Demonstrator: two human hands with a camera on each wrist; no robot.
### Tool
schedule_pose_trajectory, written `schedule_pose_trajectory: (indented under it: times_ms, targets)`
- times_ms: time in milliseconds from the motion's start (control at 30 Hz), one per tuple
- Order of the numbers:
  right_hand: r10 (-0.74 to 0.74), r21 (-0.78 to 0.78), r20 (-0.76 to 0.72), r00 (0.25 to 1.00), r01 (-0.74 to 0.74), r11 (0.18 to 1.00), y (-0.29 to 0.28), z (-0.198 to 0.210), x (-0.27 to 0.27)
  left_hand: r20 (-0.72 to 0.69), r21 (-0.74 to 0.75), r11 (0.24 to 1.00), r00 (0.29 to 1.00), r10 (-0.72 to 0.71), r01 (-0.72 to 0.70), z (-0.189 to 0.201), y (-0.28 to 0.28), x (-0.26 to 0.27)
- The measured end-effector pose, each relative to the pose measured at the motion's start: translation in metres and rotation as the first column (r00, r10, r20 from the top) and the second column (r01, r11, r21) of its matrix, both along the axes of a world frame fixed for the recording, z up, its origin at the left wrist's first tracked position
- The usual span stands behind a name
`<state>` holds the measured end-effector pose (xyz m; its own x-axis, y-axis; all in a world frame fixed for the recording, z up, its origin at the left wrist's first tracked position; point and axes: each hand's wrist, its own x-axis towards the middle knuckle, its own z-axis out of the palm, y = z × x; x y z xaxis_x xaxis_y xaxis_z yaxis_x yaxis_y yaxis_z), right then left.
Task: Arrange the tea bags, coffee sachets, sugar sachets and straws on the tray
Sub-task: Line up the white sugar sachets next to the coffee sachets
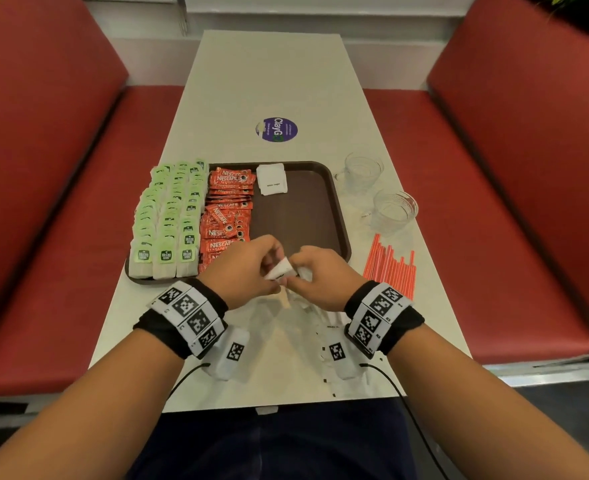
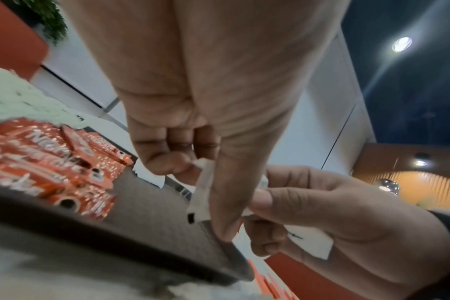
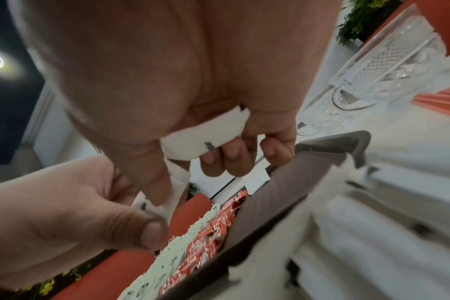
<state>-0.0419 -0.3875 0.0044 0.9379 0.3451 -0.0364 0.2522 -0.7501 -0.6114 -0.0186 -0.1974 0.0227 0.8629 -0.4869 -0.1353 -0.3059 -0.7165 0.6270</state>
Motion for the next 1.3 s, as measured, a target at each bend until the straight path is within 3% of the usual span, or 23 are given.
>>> schedule_pose_trajectory:
  times_ms: [100,267,400,533,700,967,1100,1200,1300]
  targets:
    - [-0.038,-0.004,0.056,0.998,0.038,0.999,-0.005,0.004,0.016,-0.008,-0.074,0.996,0.999,0.041,-0.042,0.009,0.001,0.015]
    - [-0.101,0.042,0.029,0.994,0.100,0.994,-0.016,0.013,0.041,0.020,-0.024,0.997,0.997,0.076,-0.076,0.014,0.006,0.061]
    - [-0.192,0.118,-0.087,0.978,0.202,0.972,-0.021,0.017,0.055,0.138,0.111,0.977,0.976,0.166,-0.182,0.009,-0.001,0.120]
    - [-0.171,0.251,-0.230,0.958,0.228,0.941,-0.023,0.024,0.067,0.157,0.283,0.932,0.970,0.188,-0.227,-0.004,-0.010,0.183]
    - [-0.152,0.114,-0.141,0.978,0.169,0.979,-0.031,0.021,0.086,0.125,0.350,0.908,0.972,0.198,-0.230,-0.021,-0.030,0.228]
    - [-0.175,0.068,-0.059,0.983,0.179,0.981,-0.042,0.003,0.115,0.138,0.415,0.867,0.961,0.238,-0.275,-0.033,-0.039,0.256]
    - [-0.251,0.085,-0.017,0.968,0.252,0.964,-0.043,0.003,0.128,0.229,0.321,0.903,0.948,0.219,-0.286,-0.022,-0.037,0.246]
    - [-0.292,0.123,0.014,0.956,0.288,0.950,-0.043,0.005,0.132,0.220,0.094,0.984,0.968,0.125,-0.148,0.000,-0.040,0.218]
    - [-0.299,0.165,0.042,0.953,0.288,0.943,-0.041,0.005,0.132,0.087,0.049,0.994,0.991,-0.102,0.098,0.020,-0.043,0.182]
